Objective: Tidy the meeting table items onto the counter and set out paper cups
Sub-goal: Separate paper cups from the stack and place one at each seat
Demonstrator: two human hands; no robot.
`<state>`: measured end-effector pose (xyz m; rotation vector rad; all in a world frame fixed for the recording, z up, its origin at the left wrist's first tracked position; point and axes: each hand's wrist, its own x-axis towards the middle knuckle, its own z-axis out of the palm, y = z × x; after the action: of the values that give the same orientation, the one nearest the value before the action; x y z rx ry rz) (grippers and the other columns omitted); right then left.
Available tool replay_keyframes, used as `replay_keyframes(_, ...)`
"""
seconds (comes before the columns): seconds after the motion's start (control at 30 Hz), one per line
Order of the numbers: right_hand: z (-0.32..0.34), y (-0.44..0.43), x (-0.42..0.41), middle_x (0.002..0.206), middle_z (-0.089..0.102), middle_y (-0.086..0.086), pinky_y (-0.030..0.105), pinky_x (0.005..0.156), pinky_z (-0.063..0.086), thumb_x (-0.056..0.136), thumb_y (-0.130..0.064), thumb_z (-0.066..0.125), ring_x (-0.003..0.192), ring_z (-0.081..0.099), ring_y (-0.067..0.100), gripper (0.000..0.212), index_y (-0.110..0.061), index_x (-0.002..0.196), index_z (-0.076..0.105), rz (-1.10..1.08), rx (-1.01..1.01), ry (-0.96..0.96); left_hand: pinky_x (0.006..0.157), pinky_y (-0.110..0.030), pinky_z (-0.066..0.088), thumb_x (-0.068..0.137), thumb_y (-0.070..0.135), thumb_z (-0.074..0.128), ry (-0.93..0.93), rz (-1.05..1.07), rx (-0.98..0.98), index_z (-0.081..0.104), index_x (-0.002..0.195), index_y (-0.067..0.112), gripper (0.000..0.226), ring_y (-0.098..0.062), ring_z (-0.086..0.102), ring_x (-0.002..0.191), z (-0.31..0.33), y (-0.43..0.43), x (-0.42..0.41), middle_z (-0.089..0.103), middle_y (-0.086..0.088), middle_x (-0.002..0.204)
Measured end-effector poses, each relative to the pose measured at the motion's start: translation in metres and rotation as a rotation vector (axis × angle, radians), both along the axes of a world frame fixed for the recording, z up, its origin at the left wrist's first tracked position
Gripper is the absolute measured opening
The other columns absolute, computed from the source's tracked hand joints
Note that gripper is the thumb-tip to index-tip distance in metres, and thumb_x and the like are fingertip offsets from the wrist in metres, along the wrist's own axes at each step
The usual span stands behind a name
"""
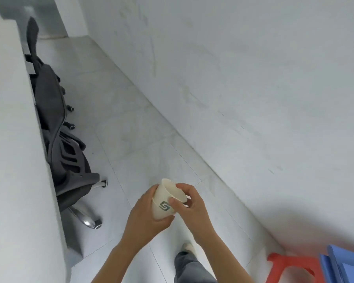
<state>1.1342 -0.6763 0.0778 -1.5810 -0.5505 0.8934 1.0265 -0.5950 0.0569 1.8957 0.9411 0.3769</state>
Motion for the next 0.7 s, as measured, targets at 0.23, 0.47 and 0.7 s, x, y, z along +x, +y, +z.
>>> replay_keyframes(0.23, 0.01, 0.049, 0.107, 0.113, 0.057, 0.002, 0.012, 0.066, 0.051, 0.083, -0.015, 0.064, 0.09, 0.056, 0.01, 0.03, -0.02, 0.11, 0.052, 0.09, 0.012, -0.046, 0.08, -0.034, 0.053, 0.048, 0.053, 0.063, -0.024, 0.166, -0.024, 0.039, 0.124, 0.033, 0.082, -0.011, 0.059, 0.097, 0.007, 0.028, 0.092, 0.057, 0.011, 0.113)
replay_keyframes(0.47, -0.007, 0.103, 0.132, 0.11, 0.057, 0.003, 0.013, 0.067, 0.051, 0.083, -0.015, 0.064, 0.088, 0.056, 0.007, 0.025, -0.031, 0.096, 0.05, 0.173, -0.003, 0.014, 0.081, -0.032, 0.052, 0.048, 0.05, 0.067, 0.013, 0.307, -0.089, 0.036, 0.107, 0.053, 0.067, -0.007, 0.059, 0.097, -0.001, 0.059, 0.107, 0.055, 0.021, 0.11)
replay_keyframes(0.7, -0.01, 0.208, 0.136, 0.112, 0.054, 0.004, 0.016, 0.068, 0.053, 0.079, -0.016, 0.067, 0.098, 0.058, 0.012, 0.032, -0.037, 0.093, 0.047, 0.282, 0.023, -0.098, 0.084, -0.033, 0.052, 0.054, 0.041, 0.071, 0.02, 0.459, -0.063, 0.036, 0.122, 0.037, 0.076, -0.012, 0.058, 0.099, -0.002, 0.146, 0.115, 0.056, 0.01, 0.115)
